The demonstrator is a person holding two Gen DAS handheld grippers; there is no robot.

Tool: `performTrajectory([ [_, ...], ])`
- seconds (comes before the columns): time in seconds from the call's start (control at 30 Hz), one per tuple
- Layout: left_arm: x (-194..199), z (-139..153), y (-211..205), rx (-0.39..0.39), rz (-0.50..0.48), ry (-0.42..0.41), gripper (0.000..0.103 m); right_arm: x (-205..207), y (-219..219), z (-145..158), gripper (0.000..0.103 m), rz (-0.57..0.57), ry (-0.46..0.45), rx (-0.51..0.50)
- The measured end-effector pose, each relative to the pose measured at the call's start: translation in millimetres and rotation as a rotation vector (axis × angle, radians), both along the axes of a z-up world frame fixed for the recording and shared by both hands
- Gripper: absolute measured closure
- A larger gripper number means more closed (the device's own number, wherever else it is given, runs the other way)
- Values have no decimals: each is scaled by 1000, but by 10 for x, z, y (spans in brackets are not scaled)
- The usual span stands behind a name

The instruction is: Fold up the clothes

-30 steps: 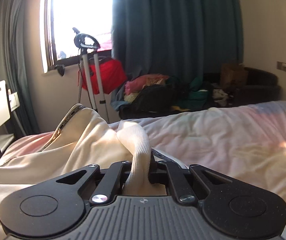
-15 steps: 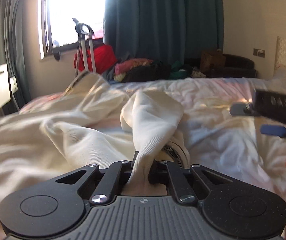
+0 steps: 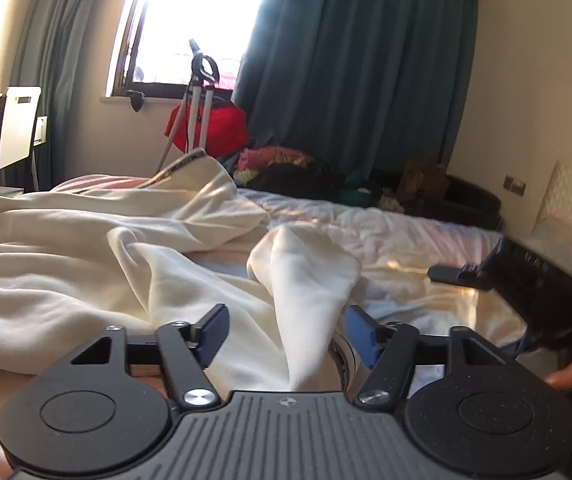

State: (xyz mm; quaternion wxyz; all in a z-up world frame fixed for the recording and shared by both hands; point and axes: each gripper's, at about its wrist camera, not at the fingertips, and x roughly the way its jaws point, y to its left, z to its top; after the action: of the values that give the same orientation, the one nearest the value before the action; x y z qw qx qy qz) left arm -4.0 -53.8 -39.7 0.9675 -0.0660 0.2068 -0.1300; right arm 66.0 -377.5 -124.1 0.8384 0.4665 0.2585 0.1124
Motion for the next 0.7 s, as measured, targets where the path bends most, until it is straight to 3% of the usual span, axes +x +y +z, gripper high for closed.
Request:
performTrajectory([
  [0.13, 24, 67, 196, -11, 40, -2, 24, 322, 71, -18, 5, 21, 36, 49],
  [0.33, 252, 25, 789, -80, 187, 41, 22, 1045, 227, -38, 6, -16, 31, -42],
  [0.47, 443, -77, 1027, -105, 257, 54, 22, 1576, 279, -290, 8, -89, 119, -144],
  [0.5, 493, -107, 1076, -108, 272, 57, 21, 1659, 275, -341, 18, -109, 125, -155],
  [0.57, 599, -180, 1150, -121, 287, 72, 21, 1824, 270, -431, 21, -146, 135, -178],
  [0.63, 717, -270, 1189, -143, 278, 99, 22, 1980, 320, -341, 40, -156, 123, -238],
  [0.7, 814, -350, 1213, -154, 272, 119, 22, 2138, 369, -245, 95, -167, 113, -298],
])
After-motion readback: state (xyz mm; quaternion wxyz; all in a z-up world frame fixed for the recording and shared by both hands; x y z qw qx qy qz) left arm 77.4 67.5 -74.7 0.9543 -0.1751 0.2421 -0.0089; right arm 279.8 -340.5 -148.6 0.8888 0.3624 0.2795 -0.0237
